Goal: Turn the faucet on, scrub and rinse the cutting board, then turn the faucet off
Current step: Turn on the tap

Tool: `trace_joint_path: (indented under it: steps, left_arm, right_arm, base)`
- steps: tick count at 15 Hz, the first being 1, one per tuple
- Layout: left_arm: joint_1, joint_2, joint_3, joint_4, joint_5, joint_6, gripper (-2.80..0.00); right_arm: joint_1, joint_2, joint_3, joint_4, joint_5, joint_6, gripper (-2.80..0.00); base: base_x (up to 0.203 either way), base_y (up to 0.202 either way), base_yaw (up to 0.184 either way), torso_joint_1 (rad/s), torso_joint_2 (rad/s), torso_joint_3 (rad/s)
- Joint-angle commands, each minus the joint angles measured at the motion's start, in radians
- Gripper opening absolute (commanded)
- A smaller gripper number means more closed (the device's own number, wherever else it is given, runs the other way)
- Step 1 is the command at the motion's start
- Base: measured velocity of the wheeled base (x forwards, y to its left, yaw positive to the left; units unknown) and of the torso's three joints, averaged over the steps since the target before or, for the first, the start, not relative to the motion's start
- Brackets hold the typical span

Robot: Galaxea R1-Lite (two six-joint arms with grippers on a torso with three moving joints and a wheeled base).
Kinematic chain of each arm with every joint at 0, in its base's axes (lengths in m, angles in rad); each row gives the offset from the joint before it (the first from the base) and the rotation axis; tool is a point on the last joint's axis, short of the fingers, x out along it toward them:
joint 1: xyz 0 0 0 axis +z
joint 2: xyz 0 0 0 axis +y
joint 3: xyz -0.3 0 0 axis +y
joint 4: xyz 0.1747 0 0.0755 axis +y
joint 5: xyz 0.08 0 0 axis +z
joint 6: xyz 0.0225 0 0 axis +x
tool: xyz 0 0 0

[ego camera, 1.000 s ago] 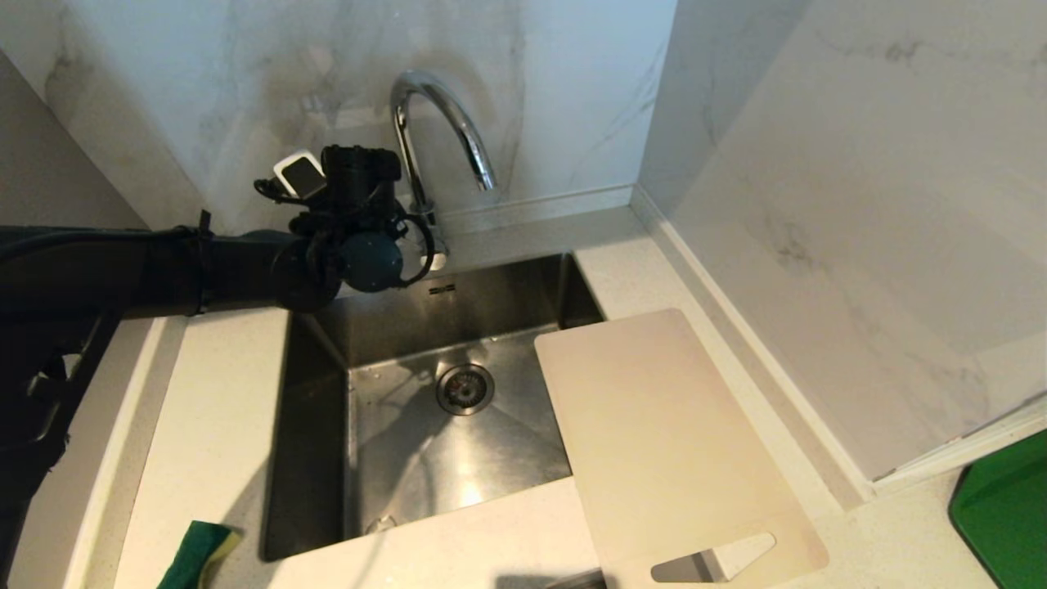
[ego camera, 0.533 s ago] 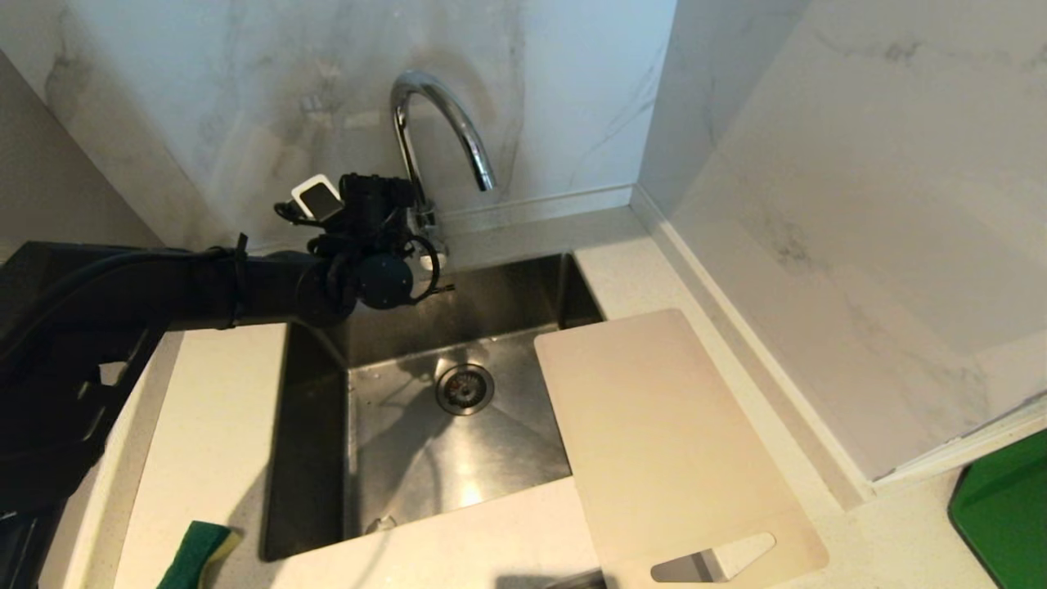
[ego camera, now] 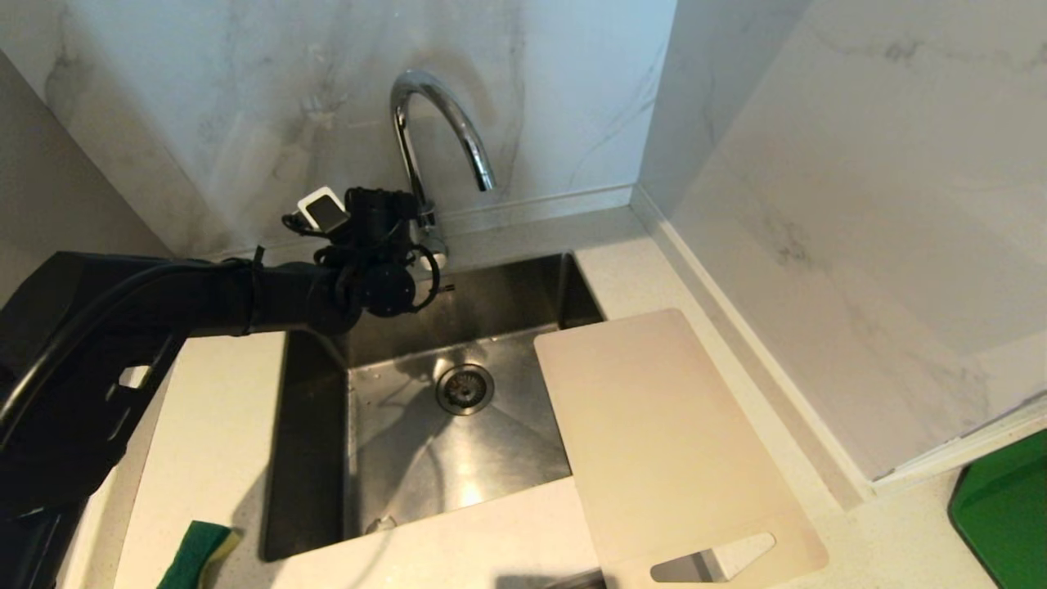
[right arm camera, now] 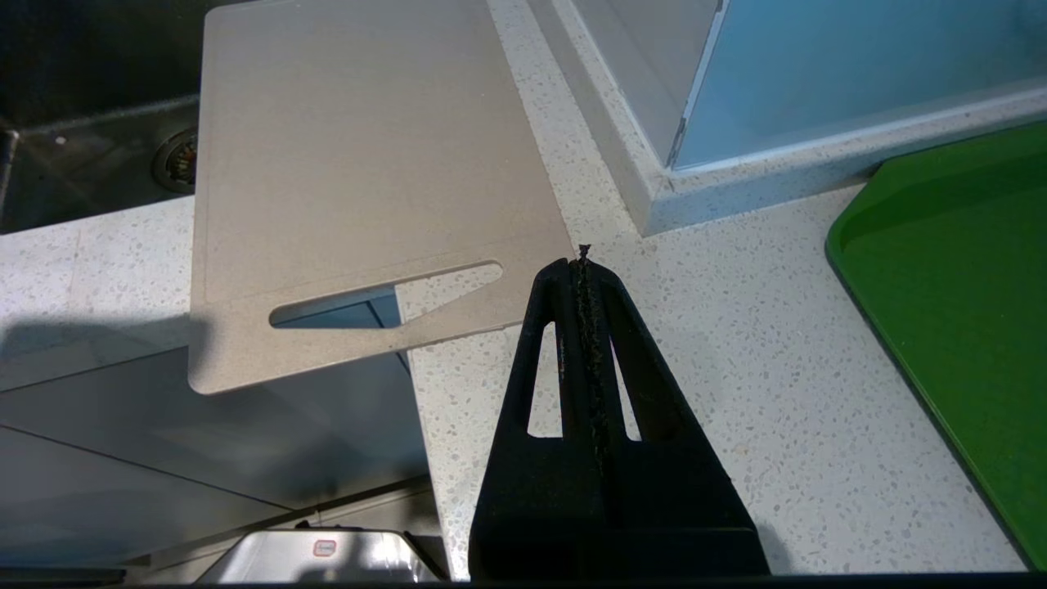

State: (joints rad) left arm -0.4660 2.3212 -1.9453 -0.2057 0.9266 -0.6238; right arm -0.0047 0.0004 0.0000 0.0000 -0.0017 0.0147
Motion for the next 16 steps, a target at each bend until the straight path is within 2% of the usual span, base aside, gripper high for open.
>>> trace_joint_path:
  steps: [1,16]
  left_arm:
    - [0.005,0.007,-0.001,0.000,-0.003,0.001,0.00]
    - [0.015,0.032,0.037,0.009,-0.005,-0.004,0.00]
  right_arm:
    - [0.000,0.000,0.002,0.000,0.000,0.001,-2.80]
    - [0.000,0.000,0.002,0.000,0.000,0.000,-2.80]
  base:
    - [0.000,0.000,0.000,0.000,0.00,0.000]
    - [0.000,0.000,0.000,0.000,0.00,0.000]
